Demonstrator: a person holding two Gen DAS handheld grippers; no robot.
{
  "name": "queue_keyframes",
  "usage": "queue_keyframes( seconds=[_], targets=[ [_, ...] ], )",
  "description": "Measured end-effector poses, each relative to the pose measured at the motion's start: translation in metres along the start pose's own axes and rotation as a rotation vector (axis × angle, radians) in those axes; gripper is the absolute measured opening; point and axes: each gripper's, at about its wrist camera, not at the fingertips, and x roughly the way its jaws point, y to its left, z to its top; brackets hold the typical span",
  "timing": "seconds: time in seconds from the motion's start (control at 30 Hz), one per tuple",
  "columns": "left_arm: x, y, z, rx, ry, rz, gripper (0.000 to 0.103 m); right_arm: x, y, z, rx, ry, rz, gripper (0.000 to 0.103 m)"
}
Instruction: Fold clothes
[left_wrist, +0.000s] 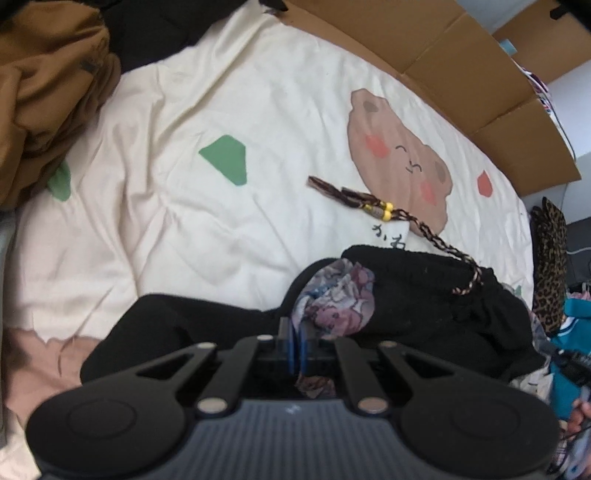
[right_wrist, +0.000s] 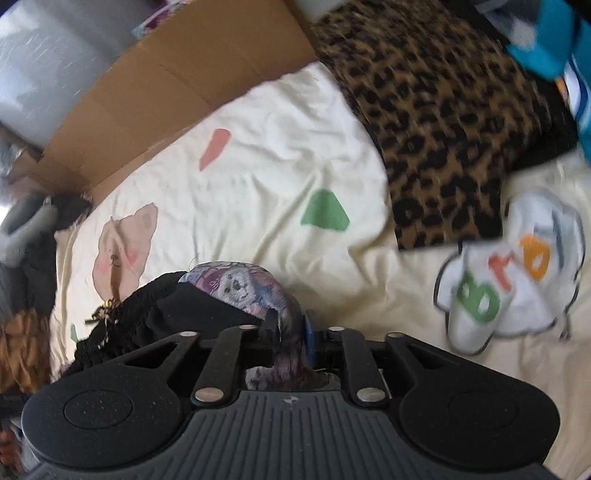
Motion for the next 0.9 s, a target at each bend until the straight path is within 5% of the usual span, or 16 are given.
queue_keyframes(
  seconds=[0.3, 0.6, 0.9],
  targets=[
    [0.021, 0.017, -0.013, -0.015, 0.035, -0.042, 0.004, -0.004, 0.058, 0.043, -0.173, -0.018, 0.017, 0.031],
    [0.026, 0.025, -0.026, -0.011, 0.041, -0.082, 0.006, 0.048, 0.159, 0.049, -0.376, 0.081, 0.123, 0.031],
    [0.004, 0.038, -0.017, -0.043, 0.004, -0.111, 0.041, 0.11, 0.275, 0.028, -0.682, 0.184, 0.183, 0.031]
  ],
)
